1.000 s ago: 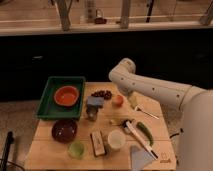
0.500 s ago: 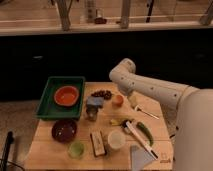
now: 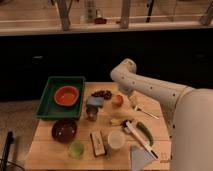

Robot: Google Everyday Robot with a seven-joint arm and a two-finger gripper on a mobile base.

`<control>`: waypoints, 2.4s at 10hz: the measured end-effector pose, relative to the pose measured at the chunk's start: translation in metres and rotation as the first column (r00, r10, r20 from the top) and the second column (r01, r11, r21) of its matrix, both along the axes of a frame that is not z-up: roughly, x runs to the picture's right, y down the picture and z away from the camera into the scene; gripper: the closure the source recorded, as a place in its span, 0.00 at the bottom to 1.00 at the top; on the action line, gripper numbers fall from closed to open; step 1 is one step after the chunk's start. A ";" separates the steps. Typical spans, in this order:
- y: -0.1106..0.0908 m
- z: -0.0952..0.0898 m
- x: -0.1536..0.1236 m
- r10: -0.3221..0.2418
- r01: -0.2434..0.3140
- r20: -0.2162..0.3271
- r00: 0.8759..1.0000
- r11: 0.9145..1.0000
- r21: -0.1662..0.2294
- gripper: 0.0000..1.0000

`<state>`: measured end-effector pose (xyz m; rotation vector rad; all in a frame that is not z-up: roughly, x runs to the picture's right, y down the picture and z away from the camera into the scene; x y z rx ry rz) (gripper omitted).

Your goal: Place apple in paper cup

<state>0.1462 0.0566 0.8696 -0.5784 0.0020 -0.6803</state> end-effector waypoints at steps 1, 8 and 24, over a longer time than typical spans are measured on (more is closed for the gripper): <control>0.000 -0.001 -0.003 -0.001 0.001 0.012 1.000 1.000 -0.003 0.20; 0.011 0.024 -0.026 0.015 -0.012 0.103 0.995 0.999 -0.030 0.20; -0.004 0.030 -0.031 0.081 -0.059 0.235 0.969 0.993 -0.098 1.00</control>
